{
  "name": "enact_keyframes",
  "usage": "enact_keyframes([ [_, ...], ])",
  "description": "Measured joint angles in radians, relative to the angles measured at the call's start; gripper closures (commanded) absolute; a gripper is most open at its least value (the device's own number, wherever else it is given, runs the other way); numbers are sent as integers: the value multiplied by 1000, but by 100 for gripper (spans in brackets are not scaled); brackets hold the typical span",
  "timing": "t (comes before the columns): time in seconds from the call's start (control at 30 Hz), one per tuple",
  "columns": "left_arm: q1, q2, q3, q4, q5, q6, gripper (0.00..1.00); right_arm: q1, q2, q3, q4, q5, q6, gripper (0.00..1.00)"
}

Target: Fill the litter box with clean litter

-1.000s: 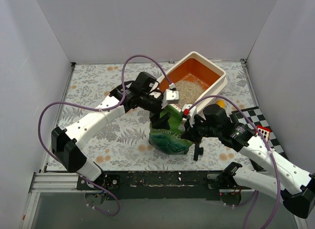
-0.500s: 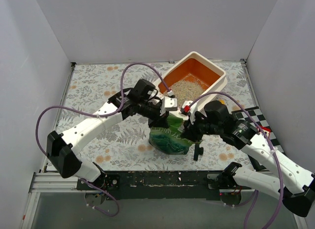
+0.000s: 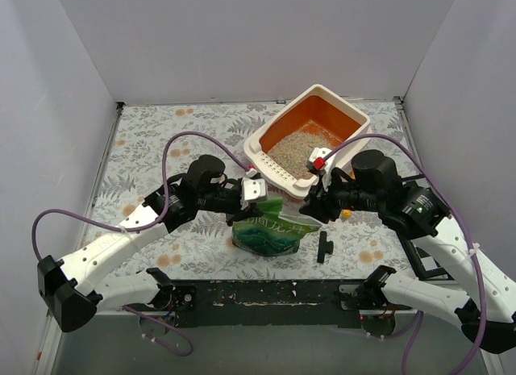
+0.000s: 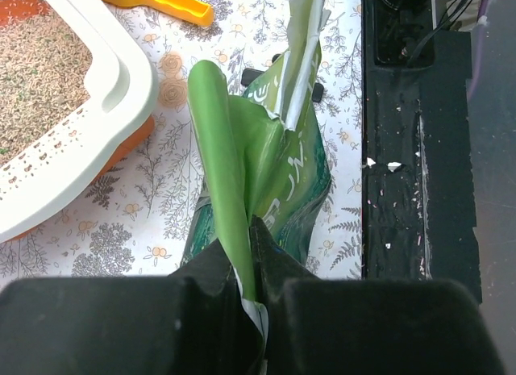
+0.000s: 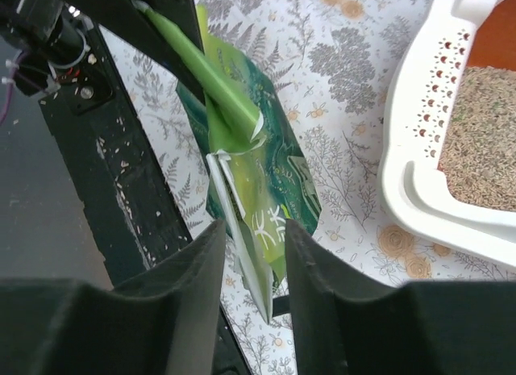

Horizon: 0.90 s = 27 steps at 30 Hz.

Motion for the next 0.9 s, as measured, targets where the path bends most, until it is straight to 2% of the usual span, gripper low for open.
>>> enact_keyframes([
  [0.03, 0, -8, -12, 13, -3, -4, 100, 0, 6, 0, -10, -10, -3, 70],
  [0.13, 0, -24, -36, 45, -9, -14, 100, 0, 23, 0, -26, -49, -8, 98],
  [0.43, 0, -53, -82, 111, -26, -29, 100, 0, 64, -2, -40, -118, 1, 99],
  [0.9, 0, -51, -82, 114, -27, -35, 100, 0, 81, -91, 7, -107, 24, 99],
])
